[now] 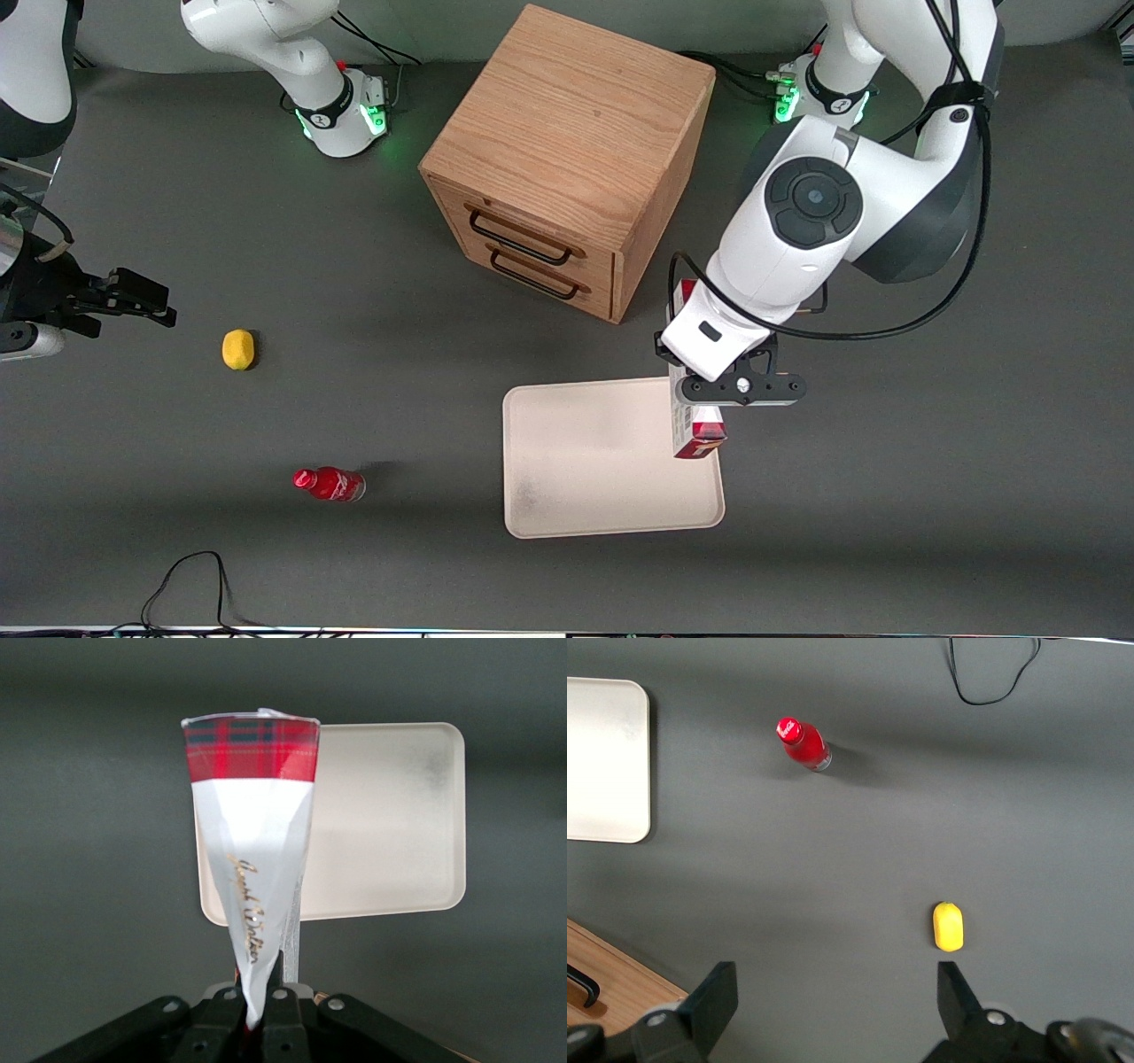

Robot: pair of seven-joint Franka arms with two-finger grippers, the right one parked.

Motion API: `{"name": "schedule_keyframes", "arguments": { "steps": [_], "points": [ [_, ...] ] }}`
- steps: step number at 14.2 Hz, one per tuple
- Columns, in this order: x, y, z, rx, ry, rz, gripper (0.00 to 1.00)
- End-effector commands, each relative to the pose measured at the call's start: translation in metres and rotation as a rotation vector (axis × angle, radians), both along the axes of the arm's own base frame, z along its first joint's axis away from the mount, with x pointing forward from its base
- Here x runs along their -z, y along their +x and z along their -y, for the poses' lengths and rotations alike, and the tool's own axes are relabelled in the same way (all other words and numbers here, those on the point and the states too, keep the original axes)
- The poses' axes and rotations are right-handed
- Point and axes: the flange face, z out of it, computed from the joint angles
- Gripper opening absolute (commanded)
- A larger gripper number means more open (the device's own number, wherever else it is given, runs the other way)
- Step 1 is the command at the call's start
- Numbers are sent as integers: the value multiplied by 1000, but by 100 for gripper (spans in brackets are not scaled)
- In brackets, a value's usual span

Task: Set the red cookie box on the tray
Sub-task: 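Lower the cookie box onto the tray with the left gripper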

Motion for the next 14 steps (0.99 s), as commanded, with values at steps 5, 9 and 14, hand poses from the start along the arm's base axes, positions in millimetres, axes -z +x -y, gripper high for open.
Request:
{"name": "schedule_keyframes", "arguments": {
  "steps": [5,9,14],
  "points": [
    [94,34,-8,-84,61,-45,0],
    [172,44,-17,-79,93,-37,0],
    [228,50,-15,-76,84,-31,0]
  ]
}}
